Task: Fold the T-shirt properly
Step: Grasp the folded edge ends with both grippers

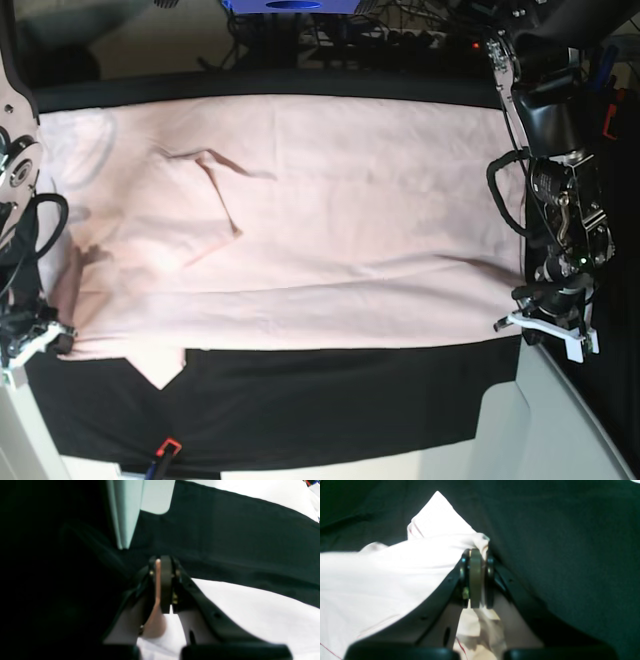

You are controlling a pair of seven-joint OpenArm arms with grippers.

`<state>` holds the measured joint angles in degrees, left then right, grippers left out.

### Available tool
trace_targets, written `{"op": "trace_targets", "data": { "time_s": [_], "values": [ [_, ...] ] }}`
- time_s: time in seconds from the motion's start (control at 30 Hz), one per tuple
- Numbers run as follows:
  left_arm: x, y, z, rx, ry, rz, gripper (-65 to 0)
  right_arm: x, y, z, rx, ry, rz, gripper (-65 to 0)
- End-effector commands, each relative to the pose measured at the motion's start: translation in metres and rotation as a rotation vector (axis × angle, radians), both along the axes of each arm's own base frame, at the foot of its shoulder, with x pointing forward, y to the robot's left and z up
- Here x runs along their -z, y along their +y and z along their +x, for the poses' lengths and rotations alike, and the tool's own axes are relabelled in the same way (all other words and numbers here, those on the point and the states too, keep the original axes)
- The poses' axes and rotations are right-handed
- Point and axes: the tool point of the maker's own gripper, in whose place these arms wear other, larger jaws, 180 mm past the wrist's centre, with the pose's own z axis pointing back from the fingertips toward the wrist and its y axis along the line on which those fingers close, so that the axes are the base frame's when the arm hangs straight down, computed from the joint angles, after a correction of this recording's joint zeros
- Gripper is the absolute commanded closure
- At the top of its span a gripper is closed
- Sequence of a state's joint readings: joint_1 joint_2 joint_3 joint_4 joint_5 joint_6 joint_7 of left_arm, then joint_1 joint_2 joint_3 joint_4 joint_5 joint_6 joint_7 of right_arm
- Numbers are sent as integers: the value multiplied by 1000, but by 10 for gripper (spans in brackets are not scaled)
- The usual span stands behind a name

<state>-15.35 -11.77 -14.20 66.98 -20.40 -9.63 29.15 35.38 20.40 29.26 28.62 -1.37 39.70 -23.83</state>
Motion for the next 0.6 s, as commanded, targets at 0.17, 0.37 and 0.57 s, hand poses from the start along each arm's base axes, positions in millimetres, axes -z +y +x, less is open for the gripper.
{"op": "trace_targets", "data": {
  "time_s": [0.17,0.37,0.57],
  "values": [
    [-25,9,11,-8,-68,33,0,-25,-23,10,33,-73,-21,0],
    [-19,9,4,-11,-82,44,0,-16,-23,3,34,-59,-21,0],
    [-5,12,-21,-16,-92,71,0,-6,-24,-6,41,-60,-20,0]
  ]
}}
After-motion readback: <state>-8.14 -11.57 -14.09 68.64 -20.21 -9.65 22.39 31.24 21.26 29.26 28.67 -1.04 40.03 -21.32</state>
